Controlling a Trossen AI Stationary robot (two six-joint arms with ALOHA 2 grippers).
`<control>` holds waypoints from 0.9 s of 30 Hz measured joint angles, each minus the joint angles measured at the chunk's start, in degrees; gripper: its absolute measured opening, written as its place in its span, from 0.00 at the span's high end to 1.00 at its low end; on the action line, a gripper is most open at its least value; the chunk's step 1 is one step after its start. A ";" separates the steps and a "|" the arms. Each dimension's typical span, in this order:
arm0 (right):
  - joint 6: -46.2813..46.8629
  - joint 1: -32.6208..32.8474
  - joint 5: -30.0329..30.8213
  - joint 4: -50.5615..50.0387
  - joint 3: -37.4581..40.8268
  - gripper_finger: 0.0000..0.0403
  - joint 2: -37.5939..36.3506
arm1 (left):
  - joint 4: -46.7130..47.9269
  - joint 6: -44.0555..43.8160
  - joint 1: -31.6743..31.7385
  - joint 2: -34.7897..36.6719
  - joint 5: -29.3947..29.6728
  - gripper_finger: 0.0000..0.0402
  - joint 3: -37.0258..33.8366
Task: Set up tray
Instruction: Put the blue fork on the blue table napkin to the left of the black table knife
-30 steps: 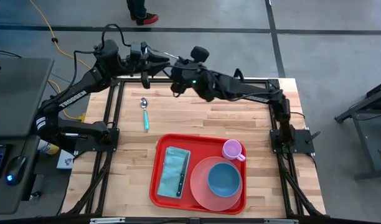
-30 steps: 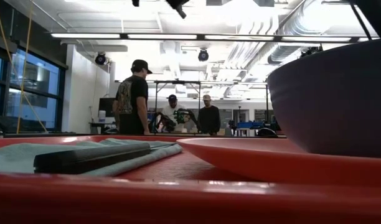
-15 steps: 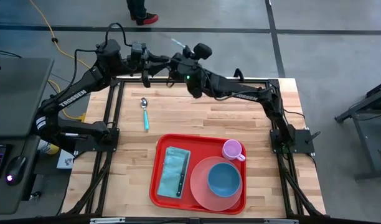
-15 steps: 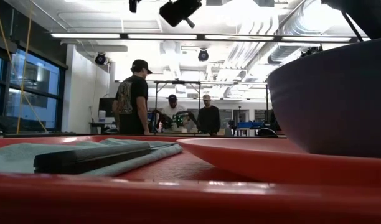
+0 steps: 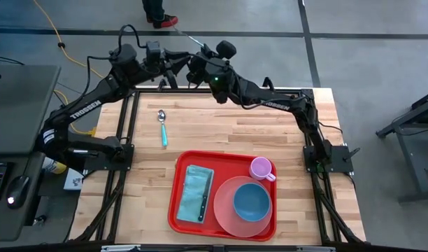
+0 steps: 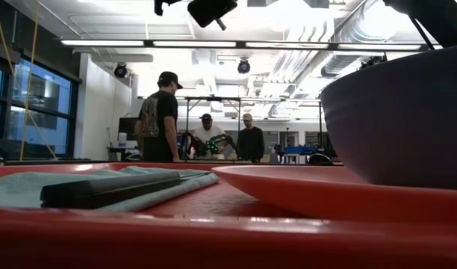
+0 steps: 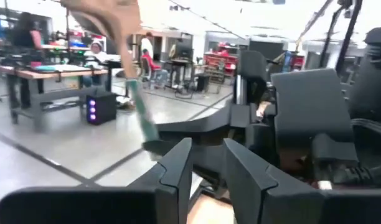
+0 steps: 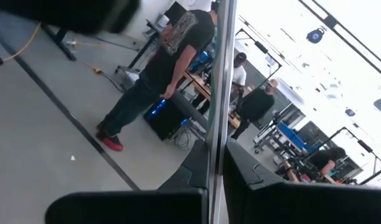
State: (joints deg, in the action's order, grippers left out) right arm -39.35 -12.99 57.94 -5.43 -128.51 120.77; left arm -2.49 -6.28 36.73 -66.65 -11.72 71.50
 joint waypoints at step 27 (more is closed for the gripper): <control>-2.85 0.37 -2.86 -8.46 0.00 1.00 -0.31 | -4.71 4.54 0.04 -3.02 -1.99 0.69 0.03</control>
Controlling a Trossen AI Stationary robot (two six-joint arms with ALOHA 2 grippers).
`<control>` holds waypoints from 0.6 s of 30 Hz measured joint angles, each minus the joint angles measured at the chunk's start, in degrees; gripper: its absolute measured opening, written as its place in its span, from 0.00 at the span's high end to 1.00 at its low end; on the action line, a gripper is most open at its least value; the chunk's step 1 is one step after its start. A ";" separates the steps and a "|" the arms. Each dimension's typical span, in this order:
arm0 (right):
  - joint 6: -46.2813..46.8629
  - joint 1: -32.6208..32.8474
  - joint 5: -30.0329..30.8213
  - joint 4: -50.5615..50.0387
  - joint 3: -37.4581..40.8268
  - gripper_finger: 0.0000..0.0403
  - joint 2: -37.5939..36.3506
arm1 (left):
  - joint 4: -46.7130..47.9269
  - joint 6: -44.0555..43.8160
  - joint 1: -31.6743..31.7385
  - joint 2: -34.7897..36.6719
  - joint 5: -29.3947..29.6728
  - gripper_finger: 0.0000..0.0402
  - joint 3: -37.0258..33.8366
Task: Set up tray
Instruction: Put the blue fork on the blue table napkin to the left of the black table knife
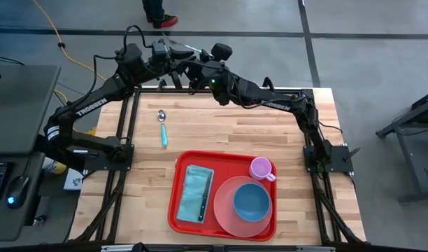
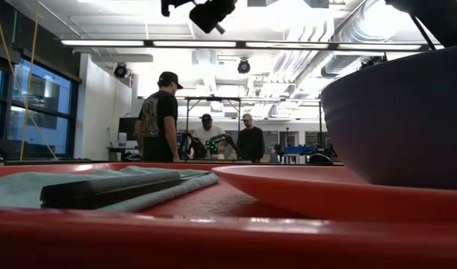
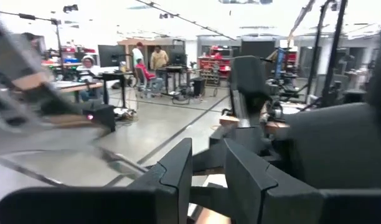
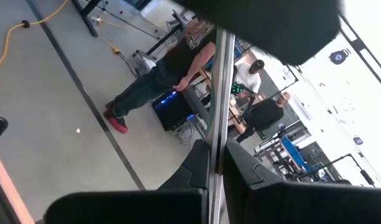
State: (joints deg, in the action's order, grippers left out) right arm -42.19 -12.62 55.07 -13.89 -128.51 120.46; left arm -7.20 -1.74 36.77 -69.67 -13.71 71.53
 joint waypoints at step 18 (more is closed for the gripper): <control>-3.29 -3.63 -2.23 0.95 0.00 1.00 -1.42 | 3.10 5.85 -0.02 0.02 5.99 0.69 0.00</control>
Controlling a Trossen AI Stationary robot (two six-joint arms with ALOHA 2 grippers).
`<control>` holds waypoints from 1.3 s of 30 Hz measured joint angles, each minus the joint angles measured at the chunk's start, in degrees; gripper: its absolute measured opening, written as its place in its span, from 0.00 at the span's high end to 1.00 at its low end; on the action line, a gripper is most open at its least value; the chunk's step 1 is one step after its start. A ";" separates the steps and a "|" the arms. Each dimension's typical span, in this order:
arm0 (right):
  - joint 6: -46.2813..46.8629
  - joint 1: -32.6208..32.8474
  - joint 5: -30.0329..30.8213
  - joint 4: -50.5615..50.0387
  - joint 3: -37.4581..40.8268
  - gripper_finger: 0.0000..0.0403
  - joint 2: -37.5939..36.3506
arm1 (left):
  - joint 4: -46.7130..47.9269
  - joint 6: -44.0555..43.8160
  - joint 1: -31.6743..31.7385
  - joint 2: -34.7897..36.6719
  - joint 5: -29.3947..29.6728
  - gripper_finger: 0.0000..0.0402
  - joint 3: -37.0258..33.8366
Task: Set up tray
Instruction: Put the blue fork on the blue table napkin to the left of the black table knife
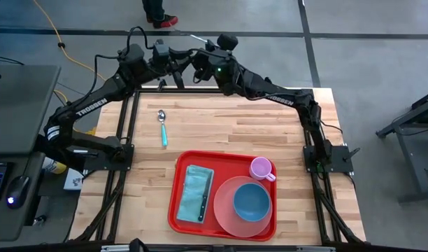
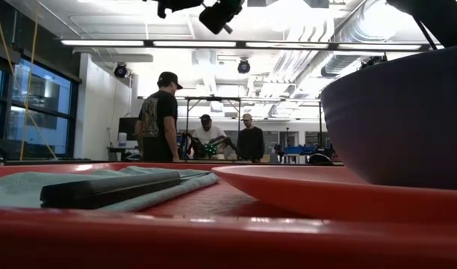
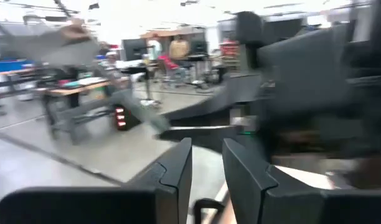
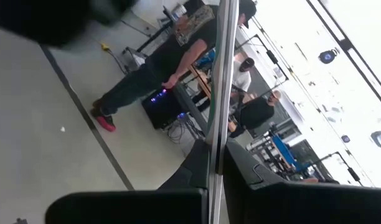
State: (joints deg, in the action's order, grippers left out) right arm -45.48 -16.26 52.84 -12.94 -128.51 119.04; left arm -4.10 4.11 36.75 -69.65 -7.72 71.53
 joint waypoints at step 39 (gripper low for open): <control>-5.59 -1.48 -3.72 -3.55 0.00 1.00 -3.15 | -9.23 -4.16 1.14 -4.07 -1.67 0.69 0.02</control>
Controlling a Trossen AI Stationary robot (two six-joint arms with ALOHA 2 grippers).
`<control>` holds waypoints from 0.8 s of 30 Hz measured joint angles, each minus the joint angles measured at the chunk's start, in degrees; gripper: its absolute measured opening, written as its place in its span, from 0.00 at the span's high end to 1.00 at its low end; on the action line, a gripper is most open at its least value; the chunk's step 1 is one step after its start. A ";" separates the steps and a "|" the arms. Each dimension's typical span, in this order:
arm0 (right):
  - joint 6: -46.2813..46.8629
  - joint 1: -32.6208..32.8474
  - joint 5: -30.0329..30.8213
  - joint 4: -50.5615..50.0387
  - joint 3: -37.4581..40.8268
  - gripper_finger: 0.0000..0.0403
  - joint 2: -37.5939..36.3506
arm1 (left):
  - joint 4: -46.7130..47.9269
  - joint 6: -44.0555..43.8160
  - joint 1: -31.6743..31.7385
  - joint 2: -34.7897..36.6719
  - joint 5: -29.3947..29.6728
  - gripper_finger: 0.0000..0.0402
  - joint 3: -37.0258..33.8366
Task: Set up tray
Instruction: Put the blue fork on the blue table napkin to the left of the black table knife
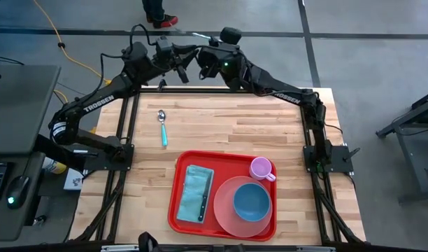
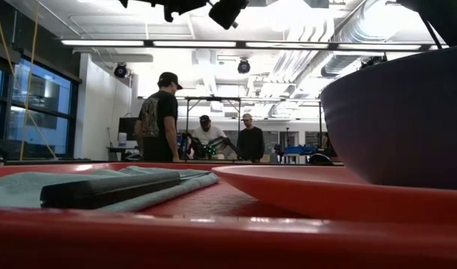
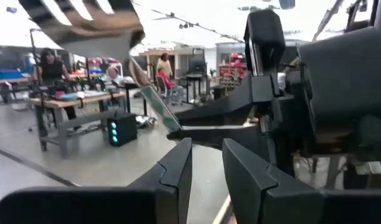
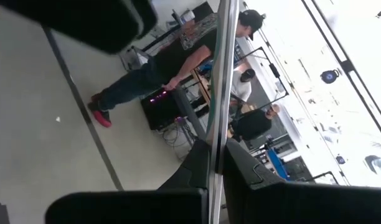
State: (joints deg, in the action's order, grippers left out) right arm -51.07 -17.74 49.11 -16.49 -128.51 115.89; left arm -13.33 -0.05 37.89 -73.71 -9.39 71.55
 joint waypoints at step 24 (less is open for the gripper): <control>-0.66 2.06 -1.12 -0.70 0.00 1.00 -0.75 | -6.87 -1.71 -0.02 -0.95 -1.62 0.69 0.00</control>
State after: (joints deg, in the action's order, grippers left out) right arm -51.73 -15.68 47.99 -17.19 -128.51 115.13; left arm -20.20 -1.76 37.87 -74.66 -11.02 71.55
